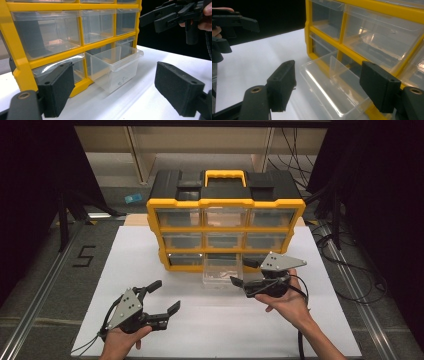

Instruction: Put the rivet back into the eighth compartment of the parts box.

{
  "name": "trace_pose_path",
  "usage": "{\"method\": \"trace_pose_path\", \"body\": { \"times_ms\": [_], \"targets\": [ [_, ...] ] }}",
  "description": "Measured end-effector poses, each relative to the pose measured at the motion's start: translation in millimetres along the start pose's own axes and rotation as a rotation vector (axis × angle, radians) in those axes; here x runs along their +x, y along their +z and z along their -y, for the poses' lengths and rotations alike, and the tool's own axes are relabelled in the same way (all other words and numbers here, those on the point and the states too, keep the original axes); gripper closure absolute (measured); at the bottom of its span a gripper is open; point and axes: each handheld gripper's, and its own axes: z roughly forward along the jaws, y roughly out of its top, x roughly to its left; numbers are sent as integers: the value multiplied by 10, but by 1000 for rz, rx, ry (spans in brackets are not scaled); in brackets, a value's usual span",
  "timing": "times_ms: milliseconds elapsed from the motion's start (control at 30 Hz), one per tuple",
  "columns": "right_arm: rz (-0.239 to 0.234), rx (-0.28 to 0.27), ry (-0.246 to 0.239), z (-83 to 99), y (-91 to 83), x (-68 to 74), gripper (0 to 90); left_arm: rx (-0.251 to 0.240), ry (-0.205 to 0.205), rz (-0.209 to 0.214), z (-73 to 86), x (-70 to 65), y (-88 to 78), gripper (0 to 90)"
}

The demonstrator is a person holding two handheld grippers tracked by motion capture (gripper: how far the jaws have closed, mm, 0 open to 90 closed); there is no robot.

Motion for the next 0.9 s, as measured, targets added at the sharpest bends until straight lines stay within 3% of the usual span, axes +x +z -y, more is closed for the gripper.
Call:
{"method": "trace_pose_path", "body": {
  "times_ms": [233, 600, 900],
  "targets": [
    [-16, -24, 20, 73, -28, 23, 277, 1, -1, 1, 0, -2, -1, 163],
    [14, -68, 24, 160, -84, 28, 254, 3, -1, 3, 0, -5, 0, 163],
    [-19, -69, 42, 233, -98, 89, 251, 4, -1, 5, 0, -3, -2, 163]
  ]
}}
